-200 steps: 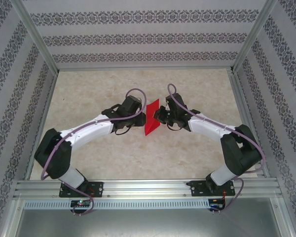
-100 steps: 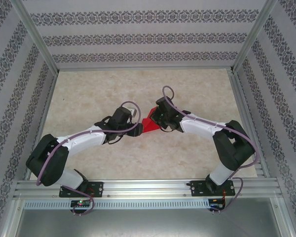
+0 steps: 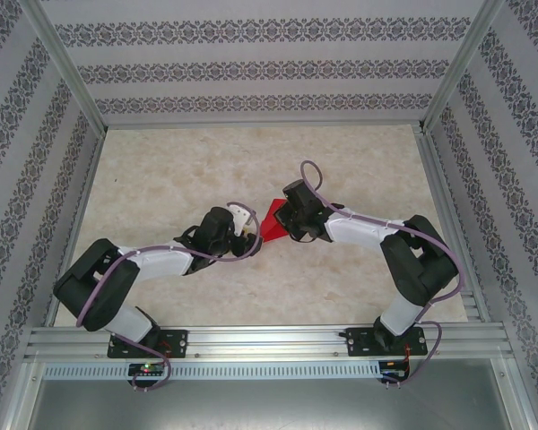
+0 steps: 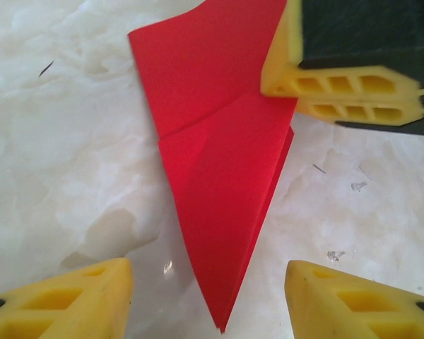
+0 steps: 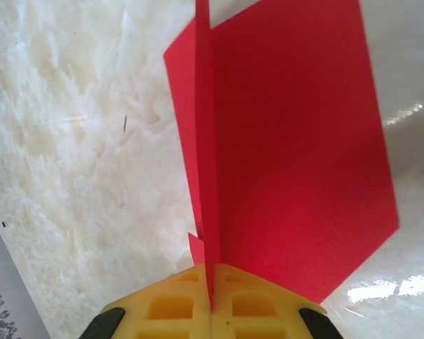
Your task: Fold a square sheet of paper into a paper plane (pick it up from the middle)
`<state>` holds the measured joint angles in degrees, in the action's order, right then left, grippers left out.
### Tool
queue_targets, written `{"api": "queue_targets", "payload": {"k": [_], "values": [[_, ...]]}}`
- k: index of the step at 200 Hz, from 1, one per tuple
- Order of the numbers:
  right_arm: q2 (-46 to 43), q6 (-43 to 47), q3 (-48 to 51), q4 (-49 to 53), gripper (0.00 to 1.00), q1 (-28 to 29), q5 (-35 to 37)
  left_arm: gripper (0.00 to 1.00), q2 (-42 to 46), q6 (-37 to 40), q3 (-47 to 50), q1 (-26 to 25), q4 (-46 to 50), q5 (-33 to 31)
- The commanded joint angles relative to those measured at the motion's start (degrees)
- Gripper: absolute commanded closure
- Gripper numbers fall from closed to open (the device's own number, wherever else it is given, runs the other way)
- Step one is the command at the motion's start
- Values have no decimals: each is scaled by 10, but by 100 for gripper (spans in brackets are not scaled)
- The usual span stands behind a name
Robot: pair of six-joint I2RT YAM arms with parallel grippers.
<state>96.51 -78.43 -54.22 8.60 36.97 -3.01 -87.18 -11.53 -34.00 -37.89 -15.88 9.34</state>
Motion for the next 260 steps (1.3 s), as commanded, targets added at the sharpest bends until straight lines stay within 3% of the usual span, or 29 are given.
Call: {"api": "queue_targets", "payload": {"k": [1, 42, 111, 170, 224, 260], "values": [[-7, -30, 5, 1, 96, -4, 2, 41, -22, 68, 0, 4, -107, 23], [-17, -53, 16, -6, 96, -11, -7, 44, -46, 159, 10, -13, -156, 27], [-20, -55, 7, -3, 95, -17, -31, 46, -94, 212, -24, -22, -142, 49], [-19, -55, 1, 1, 92, -21, -45, 62, -120, 216, -43, -23, -146, 39], [-23, -44, 6, 6, 79, -30, -53, 80, -134, 185, -42, -23, -150, 53], [-43, 2, 16, -7, 60, -45, -68, 83, -141, 137, -30, -23, -178, 58]]}}
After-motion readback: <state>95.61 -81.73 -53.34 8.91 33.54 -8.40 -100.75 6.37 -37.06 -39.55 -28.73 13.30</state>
